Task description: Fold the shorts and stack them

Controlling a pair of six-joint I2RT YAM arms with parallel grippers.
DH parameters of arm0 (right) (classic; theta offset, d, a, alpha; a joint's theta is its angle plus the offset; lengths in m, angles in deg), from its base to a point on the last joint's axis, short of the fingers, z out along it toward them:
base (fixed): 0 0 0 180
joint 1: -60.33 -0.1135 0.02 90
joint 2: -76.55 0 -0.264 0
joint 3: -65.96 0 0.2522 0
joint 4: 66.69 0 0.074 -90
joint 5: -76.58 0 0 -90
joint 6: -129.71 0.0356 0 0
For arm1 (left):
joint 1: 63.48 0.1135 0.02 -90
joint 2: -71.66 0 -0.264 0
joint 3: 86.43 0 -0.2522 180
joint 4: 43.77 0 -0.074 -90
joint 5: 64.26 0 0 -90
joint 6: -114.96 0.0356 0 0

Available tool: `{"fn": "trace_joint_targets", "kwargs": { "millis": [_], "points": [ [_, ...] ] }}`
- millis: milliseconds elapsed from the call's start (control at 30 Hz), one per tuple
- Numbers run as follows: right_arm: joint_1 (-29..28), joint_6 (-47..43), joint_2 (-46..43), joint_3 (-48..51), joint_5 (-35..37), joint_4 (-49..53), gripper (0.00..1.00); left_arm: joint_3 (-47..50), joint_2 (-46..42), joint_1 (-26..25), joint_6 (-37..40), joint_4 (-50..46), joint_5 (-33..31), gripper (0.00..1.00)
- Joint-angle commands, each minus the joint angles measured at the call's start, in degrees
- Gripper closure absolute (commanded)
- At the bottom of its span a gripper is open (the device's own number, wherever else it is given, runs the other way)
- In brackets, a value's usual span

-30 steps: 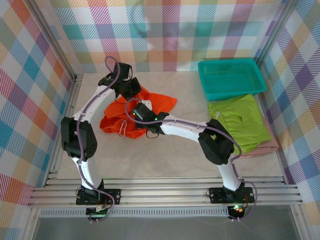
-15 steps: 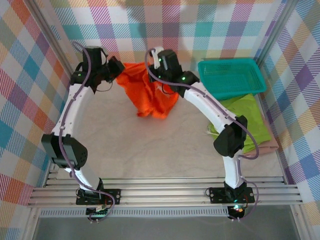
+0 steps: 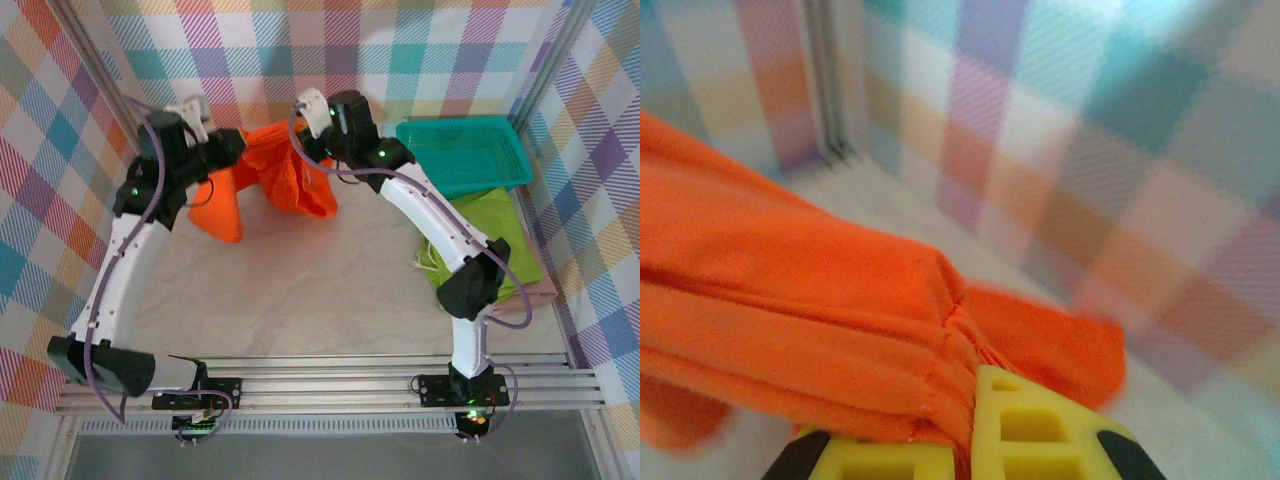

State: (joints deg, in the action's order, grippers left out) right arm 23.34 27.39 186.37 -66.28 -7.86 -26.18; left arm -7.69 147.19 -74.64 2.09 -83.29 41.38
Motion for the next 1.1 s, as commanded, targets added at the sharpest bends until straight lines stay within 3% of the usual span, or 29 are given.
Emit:
{"fn": "trace_joint_targets", "kwargs": {
  "millis": [0,167,267,400,533,600,733,1067],
  "points": [
    [6.13,-2.93,-7.92,14.79,8.77,-7.94,1.00,10.79,-6.61,-0.43,1.26,1.72,-4.66,0.73],
    [6.48,-4.27,-19.75,35.24,7.54,-14.34,1.00,25.03,-13.79,-0.27,-4.61,-0.74,-12.01,0.28],
    [6.49,-2.53,-24.69,42.63,6.24,-13.80,0.99,29.64,-17.74,0.29,-9.80,-5.56,-16.54,0.12],
    [6.49,1.30,-28.59,50.16,5.26,-14.68,0.98,35.03,-18.81,1.96,-18.79,-9.88,-16.35,0.11],
    [6.39,6.12,-30.05,54.58,3.08,-14.25,0.98,45.61,-18.61,1.34,-29.95,-2.90,-8.62,0.14],
    [6.43,8.33,-30.43,56.32,2.45,-14.83,0.98,49.03,-18.50,0.05,-33.37,-0.99,-8.99,0.18],
    [6.41,10.05,-30.54,57.47,1.93,-14.88,0.99,50.25,-17.88,-2.90,-36.01,-4.50,-15.64,0.22],
    [6.40,11.79,-30.46,58.00,1.22,-14.21,0.99,46.91,-2.19,-3.17,-38.79,-0.84,-11.45,0.33]
  ]
}}
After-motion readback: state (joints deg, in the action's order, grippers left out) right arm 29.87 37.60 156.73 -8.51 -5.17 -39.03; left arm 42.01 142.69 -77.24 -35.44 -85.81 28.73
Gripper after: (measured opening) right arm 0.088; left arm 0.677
